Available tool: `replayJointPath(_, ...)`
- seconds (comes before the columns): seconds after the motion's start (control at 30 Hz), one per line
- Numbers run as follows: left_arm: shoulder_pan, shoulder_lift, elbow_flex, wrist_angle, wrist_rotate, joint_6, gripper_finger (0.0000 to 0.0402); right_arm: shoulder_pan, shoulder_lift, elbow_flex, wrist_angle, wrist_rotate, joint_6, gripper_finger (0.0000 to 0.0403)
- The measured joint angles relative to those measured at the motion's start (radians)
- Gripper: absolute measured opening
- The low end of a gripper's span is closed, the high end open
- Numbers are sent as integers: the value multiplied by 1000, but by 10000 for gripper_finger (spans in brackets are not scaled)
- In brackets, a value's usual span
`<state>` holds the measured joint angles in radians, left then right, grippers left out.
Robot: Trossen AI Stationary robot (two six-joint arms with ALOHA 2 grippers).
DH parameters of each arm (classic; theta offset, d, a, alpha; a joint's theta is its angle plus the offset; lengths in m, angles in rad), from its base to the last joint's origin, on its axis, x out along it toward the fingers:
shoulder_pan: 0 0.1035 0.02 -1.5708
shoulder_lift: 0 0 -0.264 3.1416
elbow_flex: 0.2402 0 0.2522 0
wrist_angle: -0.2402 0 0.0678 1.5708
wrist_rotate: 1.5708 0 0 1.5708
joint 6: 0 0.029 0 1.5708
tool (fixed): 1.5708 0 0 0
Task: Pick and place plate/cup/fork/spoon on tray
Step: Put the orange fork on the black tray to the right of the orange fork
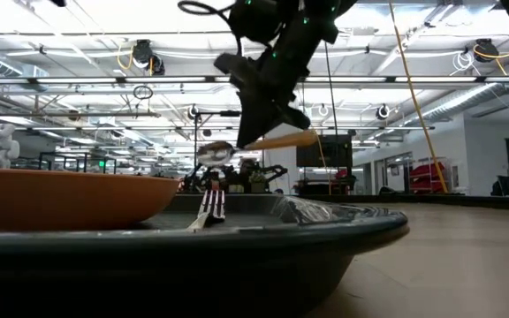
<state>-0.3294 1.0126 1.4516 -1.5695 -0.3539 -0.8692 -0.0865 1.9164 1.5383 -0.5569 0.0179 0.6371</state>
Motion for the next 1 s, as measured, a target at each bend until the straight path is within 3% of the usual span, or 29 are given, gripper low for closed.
replayJointPath(0.3,0,-196,-95,5,42,-52,81,135,-68,0,14,-7,359,0)
replayJointPath(0.63,0,-178,-102,106,42,106,81,343,-89,1,147,324,814,0)
replayJointPath(0.83,0,-146,-102,237,88,164,81,398,-89,2,258,513,882,0)
replayJointPath(1.0,0,-120,-102,361,166,167,81,407,-89,2,381,532,836,0)
